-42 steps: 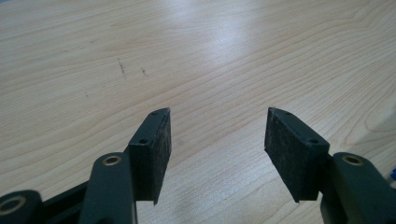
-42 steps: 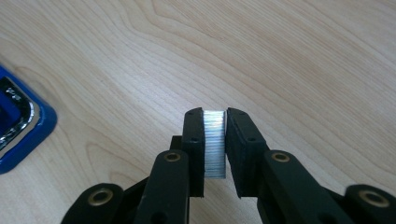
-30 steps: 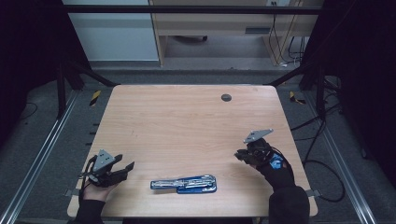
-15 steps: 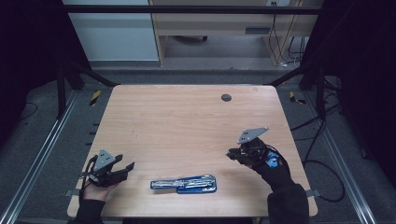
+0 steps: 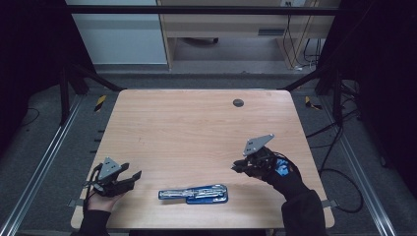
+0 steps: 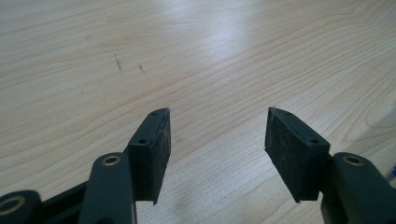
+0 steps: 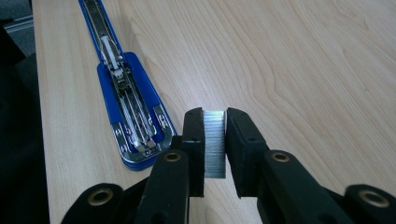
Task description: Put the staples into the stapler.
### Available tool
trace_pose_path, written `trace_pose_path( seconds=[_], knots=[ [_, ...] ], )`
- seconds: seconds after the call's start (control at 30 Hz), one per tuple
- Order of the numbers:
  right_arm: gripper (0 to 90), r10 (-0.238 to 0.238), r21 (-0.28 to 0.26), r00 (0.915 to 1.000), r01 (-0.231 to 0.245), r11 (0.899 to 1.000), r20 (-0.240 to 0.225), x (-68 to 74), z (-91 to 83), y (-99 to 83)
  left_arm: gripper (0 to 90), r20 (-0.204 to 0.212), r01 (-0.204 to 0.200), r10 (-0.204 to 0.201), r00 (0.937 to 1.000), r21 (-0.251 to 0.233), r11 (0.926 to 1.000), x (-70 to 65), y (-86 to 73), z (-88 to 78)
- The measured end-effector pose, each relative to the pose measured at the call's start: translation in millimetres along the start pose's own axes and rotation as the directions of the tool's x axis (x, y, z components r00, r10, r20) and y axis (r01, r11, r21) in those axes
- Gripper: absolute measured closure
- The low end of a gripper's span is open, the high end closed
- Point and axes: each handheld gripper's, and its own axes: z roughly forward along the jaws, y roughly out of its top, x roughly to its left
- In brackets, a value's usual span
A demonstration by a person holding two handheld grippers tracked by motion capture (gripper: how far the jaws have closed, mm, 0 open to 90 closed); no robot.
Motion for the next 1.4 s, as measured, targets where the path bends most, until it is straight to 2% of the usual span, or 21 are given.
trace_pose_path(
  seconds=[0.13,0.17,0.47,0.6,0.73,0.9,0.97,1.2,1.4],
  knots=[
    [78.0,-0.009,-0.006,0.9999,0.009,1.0,-0.014,3.0,-0.7,3.2,40.7,0.0,-0.006,0.006,1.0,0.005,1.0,-1.0,-0.1,0.2],
    [78.1,-0.024,-0.006,0.9992,0.024,1.0,-0.032,5.3,-0.1,5.4,40.7,0.001,-0.008,0.008,1.0,0.006,1.0,-1.7,0.0,0.4],
    [78.1,-0.089,0.013,0.9923,0.091,0.996,-0.086,15.5,4.0,15.8,40.7,0.001,-0.01,0.01,0.9999,0.013,0.9999,-1.5,0.2,1.8],
    [78.0,-0.099,0.019,0.9907,0.101,0.995,-0.093,18.1,4.8,18.1,40.7,0.003,-0.011,0.011,0.9999,0.013,0.9999,-1.7,0.3,1.6],
    [78.0,-0.121,0.019,0.986,0.124,0.992,-0.114,21.0,6.1,22.0,40.7,0.002,-0.008,0.008,1.0,0.013,0.9999,-1.4,0.1,1.6],
    [78.1,-0.155,0.051,0.9775,0.163,0.985,-0.144,24.8,9.7,29.1,40.6,0.003,-0.013,0.013,0.9999,0.015,0.9998,-1.6,0.2,1.9],
    [78.0,-0.154,0.058,0.977,0.164,0.985,-0.148,25.5,10.8,29.9,40.7,0.002,-0.016,0.016,0.9999,0.015,0.9998,-1.5,0.2,1.7],
    [77.9,-0.181,0.081,0.9669,0.198,0.977,-0.18,26.3,21.8,32.7,40.7,0.003,-0.012,0.012,0.9999,0.016,0.9998,-1.5,0.2,2.1],
    [77.9,-0.171,0.089,0.9666,0.19,0.978,-0.191,24.4,30.1,31.7,40.7,0.003,-0.011,0.011,0.9999,0.016,0.9998,-1.4,0.0,2.1]
  ],
)
